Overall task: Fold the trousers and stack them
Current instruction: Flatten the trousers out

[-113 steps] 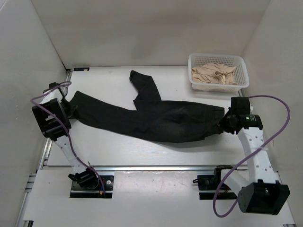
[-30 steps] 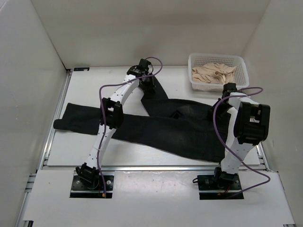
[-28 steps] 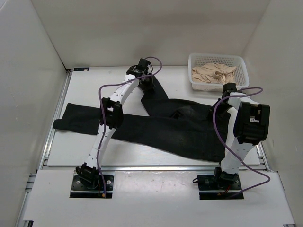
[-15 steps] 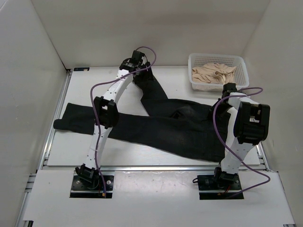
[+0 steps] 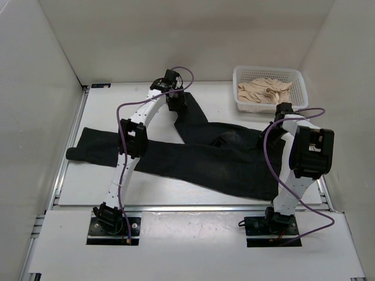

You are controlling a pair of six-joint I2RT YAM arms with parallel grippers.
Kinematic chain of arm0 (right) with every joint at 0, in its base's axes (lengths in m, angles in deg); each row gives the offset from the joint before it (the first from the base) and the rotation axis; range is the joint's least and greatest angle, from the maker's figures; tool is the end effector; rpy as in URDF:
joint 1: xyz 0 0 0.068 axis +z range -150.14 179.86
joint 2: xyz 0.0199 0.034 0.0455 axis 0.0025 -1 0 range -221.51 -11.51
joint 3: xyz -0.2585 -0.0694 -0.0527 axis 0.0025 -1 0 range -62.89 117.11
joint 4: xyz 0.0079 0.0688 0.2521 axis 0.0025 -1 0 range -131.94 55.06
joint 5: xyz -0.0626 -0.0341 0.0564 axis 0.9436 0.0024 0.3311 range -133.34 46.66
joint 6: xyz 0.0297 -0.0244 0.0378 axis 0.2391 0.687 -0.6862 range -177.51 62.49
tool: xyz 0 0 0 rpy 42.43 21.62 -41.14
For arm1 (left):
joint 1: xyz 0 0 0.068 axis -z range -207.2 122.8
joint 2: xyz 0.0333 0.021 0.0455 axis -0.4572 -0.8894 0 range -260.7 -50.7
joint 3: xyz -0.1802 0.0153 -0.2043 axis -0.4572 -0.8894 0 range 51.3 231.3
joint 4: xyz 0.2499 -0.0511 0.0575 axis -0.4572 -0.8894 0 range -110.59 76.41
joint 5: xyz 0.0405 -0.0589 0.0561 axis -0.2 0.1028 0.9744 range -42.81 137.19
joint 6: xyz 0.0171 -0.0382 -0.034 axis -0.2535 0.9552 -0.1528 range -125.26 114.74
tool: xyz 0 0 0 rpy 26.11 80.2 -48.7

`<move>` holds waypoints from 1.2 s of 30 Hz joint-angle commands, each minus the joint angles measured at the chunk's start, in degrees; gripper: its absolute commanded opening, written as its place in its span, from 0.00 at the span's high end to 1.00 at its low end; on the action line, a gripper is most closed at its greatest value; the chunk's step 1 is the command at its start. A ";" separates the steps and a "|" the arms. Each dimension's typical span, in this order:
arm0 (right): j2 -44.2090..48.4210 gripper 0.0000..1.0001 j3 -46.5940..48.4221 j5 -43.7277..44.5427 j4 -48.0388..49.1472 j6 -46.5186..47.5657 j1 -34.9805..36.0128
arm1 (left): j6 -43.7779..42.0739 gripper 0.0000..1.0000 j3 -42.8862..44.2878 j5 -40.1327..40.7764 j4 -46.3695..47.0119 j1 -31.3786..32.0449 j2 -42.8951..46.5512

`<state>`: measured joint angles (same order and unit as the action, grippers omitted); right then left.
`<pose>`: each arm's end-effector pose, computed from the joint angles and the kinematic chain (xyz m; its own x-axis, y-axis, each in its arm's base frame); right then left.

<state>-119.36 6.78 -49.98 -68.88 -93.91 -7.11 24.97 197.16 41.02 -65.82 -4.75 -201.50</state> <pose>0.3619 -0.0401 0.1565 -0.7097 0.6806 -0.1818 0.6293 0.7285 0.2707 0.5153 -0.2171 0.1892 -0.8892 -0.1742 -0.4230 -0.0163 0.9362 -0.3512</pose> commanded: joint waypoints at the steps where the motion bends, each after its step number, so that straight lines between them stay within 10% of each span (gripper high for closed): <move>1: 0.01 0.90 1.52 -0.05 0.27 0.81 0.46 | -1.32 0.46 1.61 -2.97 0.55 1.09 0.95; 4: 0.01 0.90 1.52 -0.05 0.27 0.81 0.46 | -1.85 0.51 1.01 -5.07 0.55 1.10 0.42; 9: -0.52 0.89 1.52 -0.57 0.27 0.81 0.46 | -2.47 0.90 0.48 -7.01 0.03 1.10 0.95; 20: -0.52 0.88 0.91 0.74 -0.26 0.81 0.46 | -0.53 0.90 -0.22 -1.82 0.55 -5.13 24.56; 26: -2.45 0.91 0.91 0.13 -0.78 1.33 0.46 | -0.53 0.90 -16.96 0.02 0.55 -9.36 36.87; 30: -2.45 0.91 0.91 0.65 -0.78 1.33 0.46 | -2.11 0.16 -32.37 0.02 0.55 -9.89 41.37; 31: -2.45 0.91 0.91 0.66 -0.78 1.86 -0.06 | -2.11 0.14 -34.74 2.55 0.55 -9.89 41.38; 33: -2.45 0.91 0.91 1.18 -0.78 1.86 -0.07 | -2.11 0.14 -37.58 5.20 -0.84 -10.41 41.91; 36: -2.45 0.91 0.91 1.18 -0.78 2.39 -0.07 | -1.59 0.54 -34.25 9.68 -4.02 -10.94 40.68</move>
<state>-120.04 7.11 -51.92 -68.64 -93.19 -6.54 24.08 161.99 44.74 -66.71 -15.35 -160.26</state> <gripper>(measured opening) 0.099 0.541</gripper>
